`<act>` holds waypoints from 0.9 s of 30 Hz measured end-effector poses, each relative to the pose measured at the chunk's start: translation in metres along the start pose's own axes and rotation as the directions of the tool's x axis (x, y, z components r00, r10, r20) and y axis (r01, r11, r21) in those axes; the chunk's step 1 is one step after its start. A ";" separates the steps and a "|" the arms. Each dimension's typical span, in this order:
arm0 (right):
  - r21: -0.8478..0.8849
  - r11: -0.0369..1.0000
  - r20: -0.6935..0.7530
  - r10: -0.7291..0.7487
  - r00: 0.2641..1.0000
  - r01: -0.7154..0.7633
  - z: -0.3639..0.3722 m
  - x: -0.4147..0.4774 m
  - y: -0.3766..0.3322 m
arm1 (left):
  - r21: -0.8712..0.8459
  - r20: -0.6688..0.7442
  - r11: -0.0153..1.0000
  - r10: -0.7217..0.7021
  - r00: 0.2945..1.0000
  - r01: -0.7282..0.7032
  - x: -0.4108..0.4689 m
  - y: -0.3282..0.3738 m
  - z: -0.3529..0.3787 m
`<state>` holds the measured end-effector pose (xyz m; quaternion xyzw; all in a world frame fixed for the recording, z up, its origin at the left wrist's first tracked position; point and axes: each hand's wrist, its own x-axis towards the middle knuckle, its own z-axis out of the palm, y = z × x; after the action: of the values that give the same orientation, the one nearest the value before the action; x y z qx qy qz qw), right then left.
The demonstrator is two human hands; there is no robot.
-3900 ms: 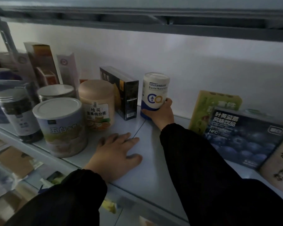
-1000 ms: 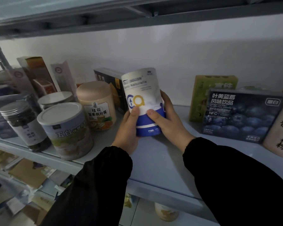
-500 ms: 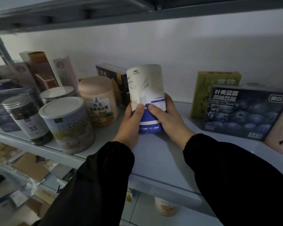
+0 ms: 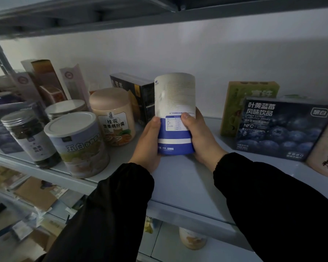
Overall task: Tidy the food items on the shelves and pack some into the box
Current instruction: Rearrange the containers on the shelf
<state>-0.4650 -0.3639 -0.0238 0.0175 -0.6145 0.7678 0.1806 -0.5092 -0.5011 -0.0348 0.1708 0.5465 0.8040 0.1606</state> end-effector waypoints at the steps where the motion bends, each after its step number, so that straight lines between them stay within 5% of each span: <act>1: -0.032 0.999 -0.005 -0.018 1.000 0.018 -0.001 -0.001 0.000 | 0.004 -0.017 1.000 -0.010 1.000 0.010 0.000 0.000 0.000; 6: -0.129 0.991 0.021 -0.018 1.000 0.020 -0.002 -0.003 -0.001 | -0.032 -0.003 0.999 0.015 1.000 -0.015 -0.001 -0.001 -0.001; 18: 0.199 0.941 -0.012 0.280 0.960 -0.272 -0.001 -0.006 -0.010 | -0.052 0.073 0.995 -0.078 0.994 0.082 -0.009 0.005 -0.003; 27: 0.219 0.957 -0.051 0.207 0.977 -0.191 0.000 -0.003 -0.008 | 0.036 -0.046 0.999 -0.019 0.999 0.021 0.001 -0.001 -0.003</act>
<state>-0.4597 -0.3635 -0.0165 -0.0533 -0.5205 0.8434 0.1220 -0.5115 -0.5031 -0.0366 0.1496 0.5663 0.7960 0.1529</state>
